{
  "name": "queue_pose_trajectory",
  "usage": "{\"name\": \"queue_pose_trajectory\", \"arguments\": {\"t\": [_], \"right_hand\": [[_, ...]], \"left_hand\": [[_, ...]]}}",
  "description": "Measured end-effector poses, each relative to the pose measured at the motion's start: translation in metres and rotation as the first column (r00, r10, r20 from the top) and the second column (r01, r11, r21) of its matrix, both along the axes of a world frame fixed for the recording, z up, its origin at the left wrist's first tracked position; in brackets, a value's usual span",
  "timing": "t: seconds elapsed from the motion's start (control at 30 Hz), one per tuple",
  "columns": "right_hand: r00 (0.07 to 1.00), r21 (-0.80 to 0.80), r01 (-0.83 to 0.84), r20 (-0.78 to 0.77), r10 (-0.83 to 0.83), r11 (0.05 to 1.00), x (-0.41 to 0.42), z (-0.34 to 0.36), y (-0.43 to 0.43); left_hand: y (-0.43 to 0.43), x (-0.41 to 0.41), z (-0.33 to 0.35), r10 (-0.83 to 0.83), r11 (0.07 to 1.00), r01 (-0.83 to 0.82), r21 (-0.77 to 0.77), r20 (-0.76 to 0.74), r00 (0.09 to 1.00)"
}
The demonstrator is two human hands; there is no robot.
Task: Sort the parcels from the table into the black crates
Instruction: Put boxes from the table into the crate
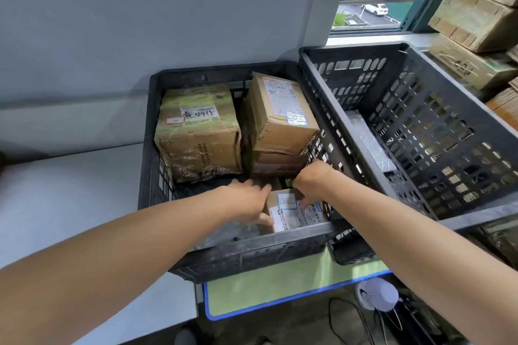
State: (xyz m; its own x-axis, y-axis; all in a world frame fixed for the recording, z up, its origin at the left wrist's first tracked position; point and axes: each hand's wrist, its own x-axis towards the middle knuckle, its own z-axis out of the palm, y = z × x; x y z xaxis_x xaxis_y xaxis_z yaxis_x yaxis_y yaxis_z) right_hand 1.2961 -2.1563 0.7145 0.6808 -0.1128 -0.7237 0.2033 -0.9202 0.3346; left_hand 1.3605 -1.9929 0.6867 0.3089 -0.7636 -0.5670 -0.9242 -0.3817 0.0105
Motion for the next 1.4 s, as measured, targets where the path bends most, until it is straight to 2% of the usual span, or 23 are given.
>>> {"name": "queue_pose_trajectory", "arguments": {"t": [0.13,0.23,0.33,0.47,0.67,0.83,1.03,1.23,1.4], "right_hand": [[0.998,-0.061,-0.069,0.005,0.069,0.996,-0.002,-0.008,-0.001],[0.999,-0.009,-0.022,0.029,0.022,1.0,-0.001,0.002,-0.001],[0.991,0.067,0.005,0.131,-0.013,0.998,-0.005,0.02,0.003],[0.957,0.098,-0.042,0.29,0.012,0.994,-0.013,0.046,0.007],[0.851,0.125,-0.214,0.511,0.122,0.969,-0.007,0.092,0.028],[0.752,0.074,-0.244,0.644,0.141,0.967,0.01,0.134,0.07],[0.653,0.01,-0.349,0.72,0.235,0.937,0.033,0.166,0.176],[0.588,-0.031,-0.435,0.747,0.311,0.9,0.054,0.161,0.343],[0.619,0.084,-0.511,0.727,0.298,0.855,0.064,0.135,0.5]], "left_hand": [[-0.002,-0.004,-0.013,-0.006,1.0,0.007,-0.016,0.076,0.997],[0.0,-0.001,-0.003,-0.049,0.999,0.052,-0.016,0.152,0.987],[0.004,0.001,0.023,-0.048,0.995,0.069,-0.079,0.241,0.969],[0.02,0.001,0.063,-0.004,0.993,0.045,-0.108,0.353,0.936],[0.056,0.002,0.113,0.12,0.978,-0.022,-0.208,0.472,0.874],[0.115,0.01,0.152,0.307,0.941,-0.17,-0.291,0.533,0.789],[0.236,0.008,0.181,0.459,0.886,-0.32,-0.335,0.542,0.704],[0.407,-0.009,0.174,0.602,0.798,-0.458,-0.392,0.519,0.606],[0.561,-0.025,0.146,0.718,0.694,-0.583,-0.424,0.472,0.512]]}}
